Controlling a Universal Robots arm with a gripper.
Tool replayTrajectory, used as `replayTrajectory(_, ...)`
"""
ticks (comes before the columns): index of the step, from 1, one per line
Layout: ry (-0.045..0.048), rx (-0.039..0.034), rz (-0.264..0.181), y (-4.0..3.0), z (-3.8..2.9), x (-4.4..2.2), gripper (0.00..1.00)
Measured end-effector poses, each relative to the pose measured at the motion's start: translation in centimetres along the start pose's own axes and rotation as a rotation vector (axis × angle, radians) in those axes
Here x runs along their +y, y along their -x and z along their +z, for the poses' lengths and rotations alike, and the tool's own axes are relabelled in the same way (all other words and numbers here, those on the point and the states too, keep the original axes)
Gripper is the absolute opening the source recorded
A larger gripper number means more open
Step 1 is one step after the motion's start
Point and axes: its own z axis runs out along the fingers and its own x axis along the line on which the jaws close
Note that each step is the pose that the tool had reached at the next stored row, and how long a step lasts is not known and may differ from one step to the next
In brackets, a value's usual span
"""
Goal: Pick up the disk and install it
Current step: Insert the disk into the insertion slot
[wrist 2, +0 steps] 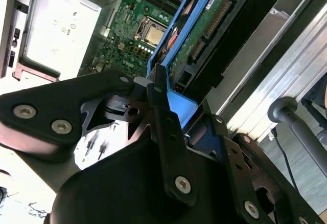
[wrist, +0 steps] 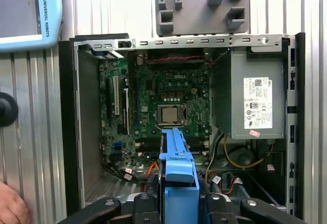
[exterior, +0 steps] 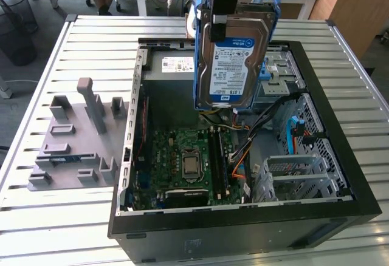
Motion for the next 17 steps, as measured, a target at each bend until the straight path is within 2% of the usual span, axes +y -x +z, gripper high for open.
replayTrajectory(4, -0.0001, -0.0002, 0.0, -0.92, 0.16, -0.04, 0.36)
replayTrajectory(9, -0.0001, -0.0001, 0.0, -2.41, 0.51, -0.1, 0.36)
replayTrajectory(12, -0.0001, -0.0002, 0.0, -2.99, 0.68, -0.16, 0.36)
replayTrajectory(14, -0.0002, -0.0004, 0.0, -3.11, 0.77, -0.5, 0.36)
replayTrajectory(17, 0.0003, 0.0001, 0.0, -3.2, 0.86, -1.38, 0.36)
